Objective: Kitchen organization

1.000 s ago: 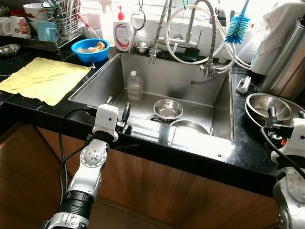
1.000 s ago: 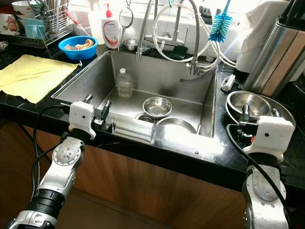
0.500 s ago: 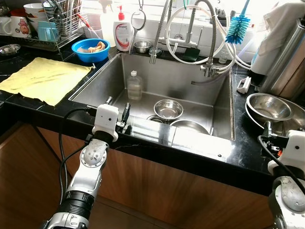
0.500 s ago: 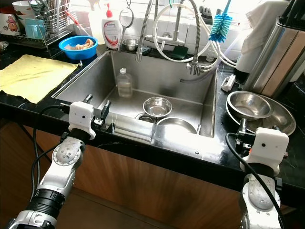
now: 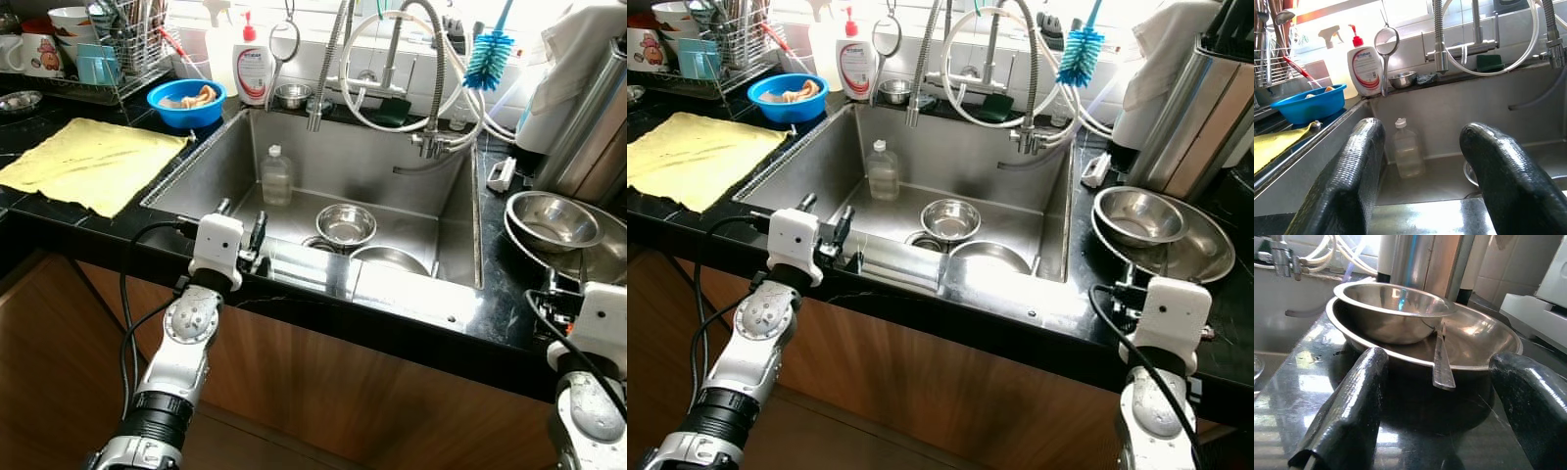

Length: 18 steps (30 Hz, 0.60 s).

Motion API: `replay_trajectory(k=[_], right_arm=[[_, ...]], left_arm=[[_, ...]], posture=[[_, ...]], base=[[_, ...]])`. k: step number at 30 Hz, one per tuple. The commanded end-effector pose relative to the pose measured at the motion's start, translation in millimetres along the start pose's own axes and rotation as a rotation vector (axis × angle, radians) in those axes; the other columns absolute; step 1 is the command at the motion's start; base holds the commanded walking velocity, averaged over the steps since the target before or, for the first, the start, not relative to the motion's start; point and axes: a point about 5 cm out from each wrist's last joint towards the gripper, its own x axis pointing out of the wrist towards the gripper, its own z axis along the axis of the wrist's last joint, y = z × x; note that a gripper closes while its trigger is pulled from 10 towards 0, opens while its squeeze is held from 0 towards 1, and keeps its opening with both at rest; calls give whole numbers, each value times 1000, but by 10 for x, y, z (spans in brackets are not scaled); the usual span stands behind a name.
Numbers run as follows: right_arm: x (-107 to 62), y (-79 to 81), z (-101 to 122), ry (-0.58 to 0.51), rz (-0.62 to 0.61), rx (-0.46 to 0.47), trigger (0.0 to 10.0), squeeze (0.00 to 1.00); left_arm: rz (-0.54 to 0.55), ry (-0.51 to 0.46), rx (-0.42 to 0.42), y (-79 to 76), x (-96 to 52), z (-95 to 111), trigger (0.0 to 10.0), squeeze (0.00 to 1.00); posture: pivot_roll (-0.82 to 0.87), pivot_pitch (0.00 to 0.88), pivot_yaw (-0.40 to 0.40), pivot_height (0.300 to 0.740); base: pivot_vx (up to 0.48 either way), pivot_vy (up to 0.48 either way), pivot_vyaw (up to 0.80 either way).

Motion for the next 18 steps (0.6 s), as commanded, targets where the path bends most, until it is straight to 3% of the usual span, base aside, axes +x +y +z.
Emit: replay_trajectory(k=[1, 2, 3, 4, 5, 18], right_arm=[[15, -20, -28, 20, -20, 25, 10000, 0], [18, -18, -26, 19, -18, 31, 10000, 0], [21, -14, -21, 18, -14, 26, 4549, 0], [25, -11, -14, 15, -11, 19, 2706, 0], [26, -11, -11, 12, -11, 19, 0, 0], [67, 17, 9, 15, -17, 50, 0, 0]], left_arm=[[-2, -8, 11, 24, 23, 15, 10000, 0], [-1, -9, 11, 23, 25, 16, 10000, 0], [-1, -8, 11, 23, 24, 16, 10000, 0], [-1, -8, 11, 21, 23, 16, 10000, 0], [-1, -8, 11, 19, 21, 16, 10000, 0], [1, -5, 12, 25, 14, 14, 10000, 0]], posture=[[24, 0, -30, 740], [24, 0, -30, 740], [22, 0, -29, 740], [25, 0, -32, 740], [25, 0, -32, 740], [28, 0, -32, 740]], base=[[0, 0, 0], [0, 0, 0], [0, 0, 0], [0, 0, 0], [0, 0, 0], [0, 0, 0]])
